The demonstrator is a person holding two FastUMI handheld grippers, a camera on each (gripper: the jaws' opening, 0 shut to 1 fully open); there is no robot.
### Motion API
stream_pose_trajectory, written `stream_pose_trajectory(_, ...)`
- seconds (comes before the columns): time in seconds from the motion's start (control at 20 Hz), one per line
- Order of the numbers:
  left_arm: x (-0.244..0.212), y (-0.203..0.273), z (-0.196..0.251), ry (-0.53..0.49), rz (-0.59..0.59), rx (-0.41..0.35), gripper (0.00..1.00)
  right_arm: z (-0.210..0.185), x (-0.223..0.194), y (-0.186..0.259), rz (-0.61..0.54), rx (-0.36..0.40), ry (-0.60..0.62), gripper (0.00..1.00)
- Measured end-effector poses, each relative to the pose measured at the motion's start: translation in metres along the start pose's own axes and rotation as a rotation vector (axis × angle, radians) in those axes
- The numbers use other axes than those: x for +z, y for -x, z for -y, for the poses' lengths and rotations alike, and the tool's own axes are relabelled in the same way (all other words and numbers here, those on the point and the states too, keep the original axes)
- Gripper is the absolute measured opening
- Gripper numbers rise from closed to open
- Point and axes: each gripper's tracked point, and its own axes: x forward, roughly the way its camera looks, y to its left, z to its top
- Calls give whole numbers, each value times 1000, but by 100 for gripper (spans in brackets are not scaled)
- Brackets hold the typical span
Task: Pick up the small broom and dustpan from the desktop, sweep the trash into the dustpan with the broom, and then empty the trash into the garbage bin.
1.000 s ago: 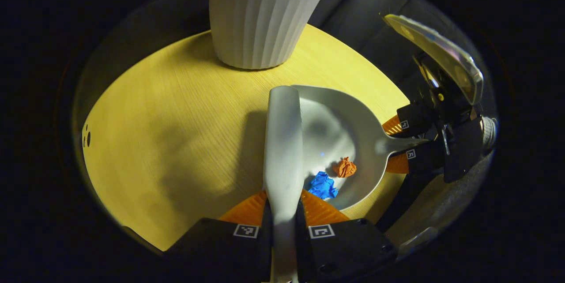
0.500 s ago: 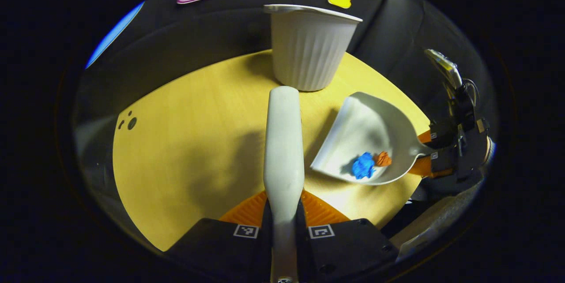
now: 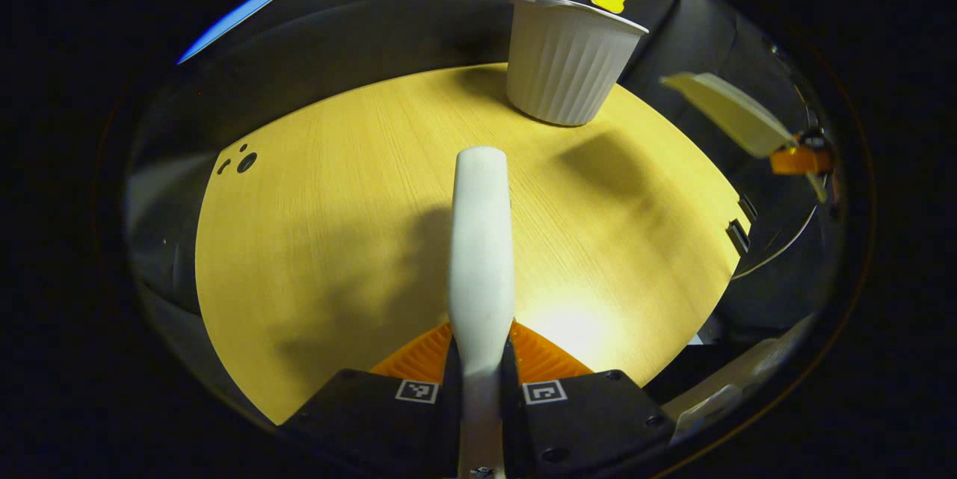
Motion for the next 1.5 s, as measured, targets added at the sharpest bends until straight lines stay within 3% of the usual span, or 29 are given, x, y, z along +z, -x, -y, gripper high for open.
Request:
stream_pose_trajectory(0.2,-13,-2,-8,16,-6,-17,27,45,68,40,75,-120,9,37)
stream_pose_trajectory(0.35,-16,0,-10,24,-5,-28,27,62,116,42,112,-157,25,42)
stream_pose_trajectory(0.4,-16,0,-11,21,-2,-27,27,69,131,42,123,-184,48,37)
stream_pose_trajectory(0.55,-19,1,-12,24,2,-27,27,82,166,37,116,-244,134,37)
stream_pose_trajectory(0.75,-25,3,-18,36,4,-22,27,89,194,17,41,-281,263,37)
stream_pose_trajectory(0.8,-27,4,-19,40,4,-18,25,90,199,12,14,-285,292,41)
stream_pose_trajectory(1.0,-34,4,-28,68,0,-10,27,92,219,-2,-91,-303,423,32)
stream_pose_trajectory(1.05,-33,4,-29,72,1,-6,27,94,225,-7,-114,-315,462,37)
stream_pose_trajectory(1.3,-35,5,-30,90,7,-5,27,96,245,-9,-270,-358,678,36)
stream_pose_trajectory(1.5,-38,4,-28,101,7,-7,27,94,252,-13,-313,-360,743,33)
